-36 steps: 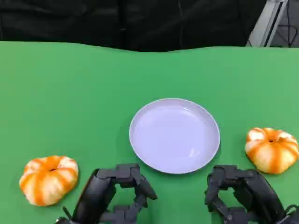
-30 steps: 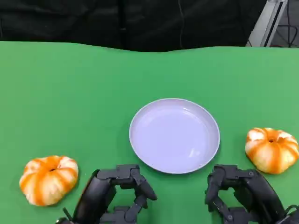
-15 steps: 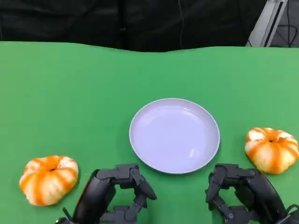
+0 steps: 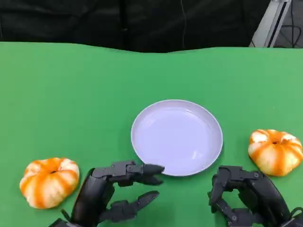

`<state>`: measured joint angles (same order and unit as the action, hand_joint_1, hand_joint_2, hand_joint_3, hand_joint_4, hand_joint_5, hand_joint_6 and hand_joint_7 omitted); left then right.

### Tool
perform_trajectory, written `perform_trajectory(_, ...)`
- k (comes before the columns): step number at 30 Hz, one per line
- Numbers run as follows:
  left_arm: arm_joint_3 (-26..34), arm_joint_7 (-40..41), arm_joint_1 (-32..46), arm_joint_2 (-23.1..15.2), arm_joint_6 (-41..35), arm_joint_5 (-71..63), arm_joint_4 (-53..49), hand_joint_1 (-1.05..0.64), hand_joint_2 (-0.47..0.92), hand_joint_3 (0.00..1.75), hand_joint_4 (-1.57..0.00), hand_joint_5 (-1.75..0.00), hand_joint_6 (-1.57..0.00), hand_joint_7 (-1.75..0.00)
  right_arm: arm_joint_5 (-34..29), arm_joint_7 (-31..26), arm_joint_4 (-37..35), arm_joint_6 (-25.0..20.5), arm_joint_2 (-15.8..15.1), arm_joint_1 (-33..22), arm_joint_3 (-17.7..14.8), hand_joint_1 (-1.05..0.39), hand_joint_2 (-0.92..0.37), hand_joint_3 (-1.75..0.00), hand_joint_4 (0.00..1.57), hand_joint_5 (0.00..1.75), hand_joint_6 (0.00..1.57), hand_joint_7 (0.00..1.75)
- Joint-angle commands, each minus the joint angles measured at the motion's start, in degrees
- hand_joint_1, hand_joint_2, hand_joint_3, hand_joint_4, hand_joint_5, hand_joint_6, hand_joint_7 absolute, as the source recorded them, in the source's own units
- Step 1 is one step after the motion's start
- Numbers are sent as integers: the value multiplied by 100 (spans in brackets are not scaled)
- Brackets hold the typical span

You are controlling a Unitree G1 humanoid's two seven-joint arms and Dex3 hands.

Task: Grasp the bread from the table and place it into the plate.

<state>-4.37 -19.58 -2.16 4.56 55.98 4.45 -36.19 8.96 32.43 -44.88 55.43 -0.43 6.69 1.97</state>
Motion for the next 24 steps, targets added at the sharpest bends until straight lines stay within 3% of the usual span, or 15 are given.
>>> perform_trajectory(1,8,34,159,-78,-84,107,322,-27,92,10,-85,-3,-77,0,29,-10,-60,83,-75,32,-48,-14,-58,-99,82,157,87,127)
perform_trajectory(8,202,470,333,-209,8,-380,1054,-52,92,15,-77,0,-58,0,61,31,-84,104,-69,34,-40,-12,-59,-100,83,157,86,128)
perform_trajectory(12,326,764,476,-310,-103,-679,1495,-61,92,17,-76,0,-56,0,62,45,-92,90,-58,27,-37,-12,-59,-100,83,157,86,128)
perform_trajectory(24,976,1933,518,-787,-333,-2047,2054,-64,92,18,-66,0,-58,-1,-11,-26,-140,170,-99,62,-52,-14,-56,-104,83,158,86,129)
